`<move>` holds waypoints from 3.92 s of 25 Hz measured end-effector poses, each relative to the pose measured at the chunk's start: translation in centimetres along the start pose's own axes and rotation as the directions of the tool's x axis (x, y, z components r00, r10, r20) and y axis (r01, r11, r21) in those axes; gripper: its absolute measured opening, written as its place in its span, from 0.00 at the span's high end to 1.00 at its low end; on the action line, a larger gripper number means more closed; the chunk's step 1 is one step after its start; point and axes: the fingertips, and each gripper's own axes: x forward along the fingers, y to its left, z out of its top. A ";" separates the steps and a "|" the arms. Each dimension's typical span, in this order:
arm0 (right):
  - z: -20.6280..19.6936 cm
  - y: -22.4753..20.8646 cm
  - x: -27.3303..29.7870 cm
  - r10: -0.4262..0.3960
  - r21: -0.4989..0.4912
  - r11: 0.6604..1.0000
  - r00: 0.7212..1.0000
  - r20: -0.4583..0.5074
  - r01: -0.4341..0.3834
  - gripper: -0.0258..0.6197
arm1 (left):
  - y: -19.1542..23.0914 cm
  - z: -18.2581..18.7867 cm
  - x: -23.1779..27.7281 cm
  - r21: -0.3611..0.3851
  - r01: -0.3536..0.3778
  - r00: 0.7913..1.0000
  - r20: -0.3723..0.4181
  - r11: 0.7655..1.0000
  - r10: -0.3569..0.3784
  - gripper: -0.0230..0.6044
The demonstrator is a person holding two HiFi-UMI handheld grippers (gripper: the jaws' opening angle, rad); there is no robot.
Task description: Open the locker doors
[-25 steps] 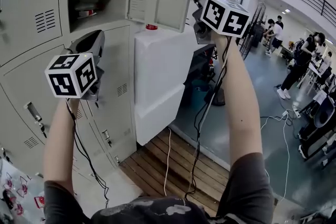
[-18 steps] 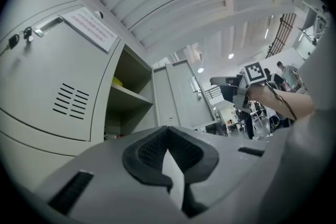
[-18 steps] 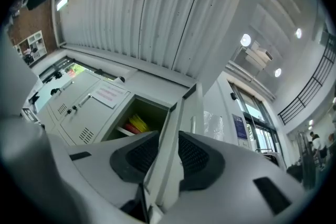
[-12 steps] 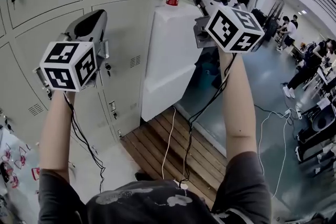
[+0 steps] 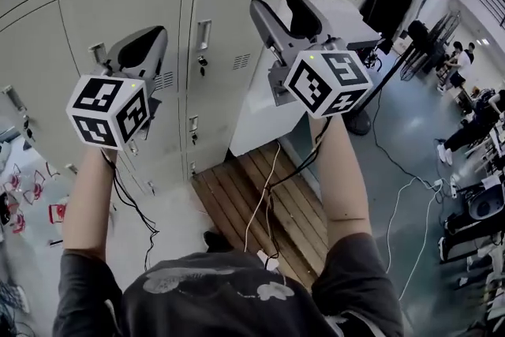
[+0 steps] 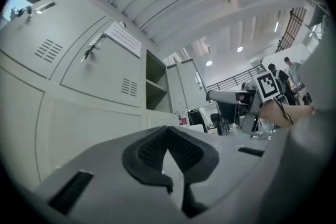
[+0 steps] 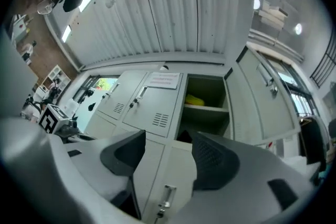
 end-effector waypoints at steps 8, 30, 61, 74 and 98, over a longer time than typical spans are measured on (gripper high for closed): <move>-6.4 11.5 2.6 0.102 0.157 0.983 0.994 -0.041 -0.095 0.53 | 6.1 -6.1 -10.3 -0.086 -0.157 0.984 -0.102 0.984 0.148 0.95; -21.3 27.3 13.2 0.379 0.343 0.885 0.914 -0.143 -0.313 0.53 | 15.8 -17.8 -20.6 -0.006 -0.455 0.850 -0.301 0.891 0.432 0.95; -26.1 32.8 22.3 0.372 0.359 0.884 0.916 -0.152 -0.299 0.53 | 21.7 -20.1 -22.6 0.027 -0.610 0.742 -0.333 0.792 0.582 0.95; -24.5 32.5 18.5 0.160 0.270 0.959 0.955 -0.252 -0.089 0.62 | 19.8 -19.9 -23.6 -0.008 -0.458 0.828 -0.369 0.889 0.423 0.95; -21.7 29.1 9.5 0.028 0.196 0.980 0.946 -0.324 0.038 0.72 | 12.0 -19.3 -27.9 -0.075 -0.235 0.905 -0.381 0.969 0.190 0.95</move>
